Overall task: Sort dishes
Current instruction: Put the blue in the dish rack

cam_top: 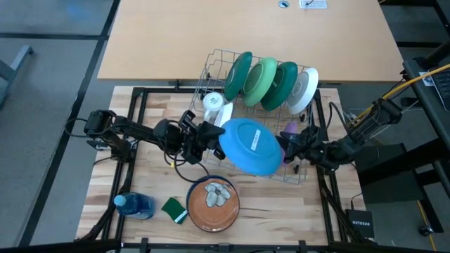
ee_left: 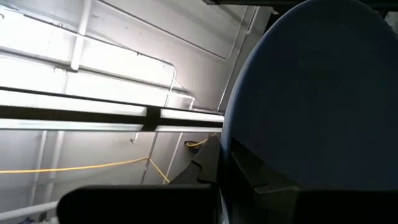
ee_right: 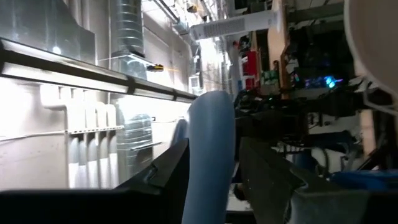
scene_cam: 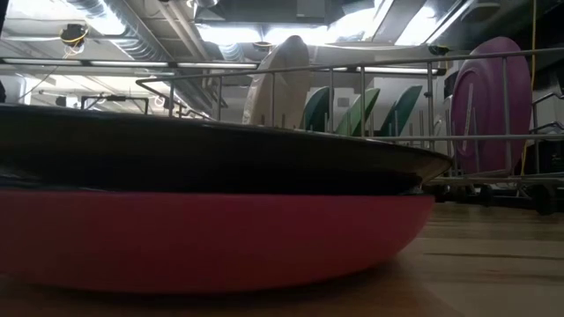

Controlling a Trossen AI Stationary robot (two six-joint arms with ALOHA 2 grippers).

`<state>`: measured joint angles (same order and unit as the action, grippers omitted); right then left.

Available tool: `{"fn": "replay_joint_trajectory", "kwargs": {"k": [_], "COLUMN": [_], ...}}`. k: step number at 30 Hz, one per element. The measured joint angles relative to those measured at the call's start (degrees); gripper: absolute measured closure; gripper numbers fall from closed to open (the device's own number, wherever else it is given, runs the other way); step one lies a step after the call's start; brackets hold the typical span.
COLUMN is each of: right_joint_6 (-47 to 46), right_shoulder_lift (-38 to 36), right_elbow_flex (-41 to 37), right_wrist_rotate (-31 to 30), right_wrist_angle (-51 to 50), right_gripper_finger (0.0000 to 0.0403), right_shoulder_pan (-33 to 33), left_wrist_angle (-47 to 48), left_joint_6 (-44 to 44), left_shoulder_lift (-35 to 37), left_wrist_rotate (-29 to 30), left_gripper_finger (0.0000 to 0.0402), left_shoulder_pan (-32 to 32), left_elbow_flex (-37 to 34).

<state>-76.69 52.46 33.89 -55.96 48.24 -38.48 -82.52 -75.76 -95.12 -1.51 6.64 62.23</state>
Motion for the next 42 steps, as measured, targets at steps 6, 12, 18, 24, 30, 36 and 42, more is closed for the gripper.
{"fn": "replay_joint_trajectory", "kwargs": {"k": [6,12,18,24,30,36,42], "right_joint_6": [0.02,0.06,0.30,0.48,0.48,0.48,0.51], "right_shoulder_lift": [1.92,3.43,4.74,4.80,4.80,4.80,4.80], "right_elbow_flex": [0.00,0.00,0.00,0.02,0.02,0.00,0.01], "right_wrist_rotate": [1.18,3.56,6.38,9.15,10.22,10.27,10.24], "right_wrist_angle": [2.33,5.27,8.50,8.78,8.71,8.64,8.58], "right_gripper_finger": [0.0258,0.0258,0.0258,0.0258,0.0258,0.0258,0.0258], "right_shoulder_pan": [0.00,0.00,0.00,0.00,0.00,0.00,0.00], "left_wrist_angle": [0.01,0.00,-0.02,-0.56,-0.74,-0.78,-1.04], "left_joint_6": [-0.27,-0.23,-1.47,-2.77,-2.50,-2.52,-2.24], "left_shoulder_lift": [-0.01,0.00,0.01,0.01,0.05,0.05,0.05], "left_wrist_rotate": [-2.21,-5.21,-9.07,-12.37,-14.43,-15.09,-16.47], "left_gripper_finger": [0.0401,0.0401,0.0401,0.0401,0.0401,0.0401,0.0401], "left_shoulder_pan": [0.09,0.08,0.08,0.08,0.13,0.13,0.13], "left_elbow_flex": [0.01,0.01,0.01,0.01,0.01,0.01,1.15]}}
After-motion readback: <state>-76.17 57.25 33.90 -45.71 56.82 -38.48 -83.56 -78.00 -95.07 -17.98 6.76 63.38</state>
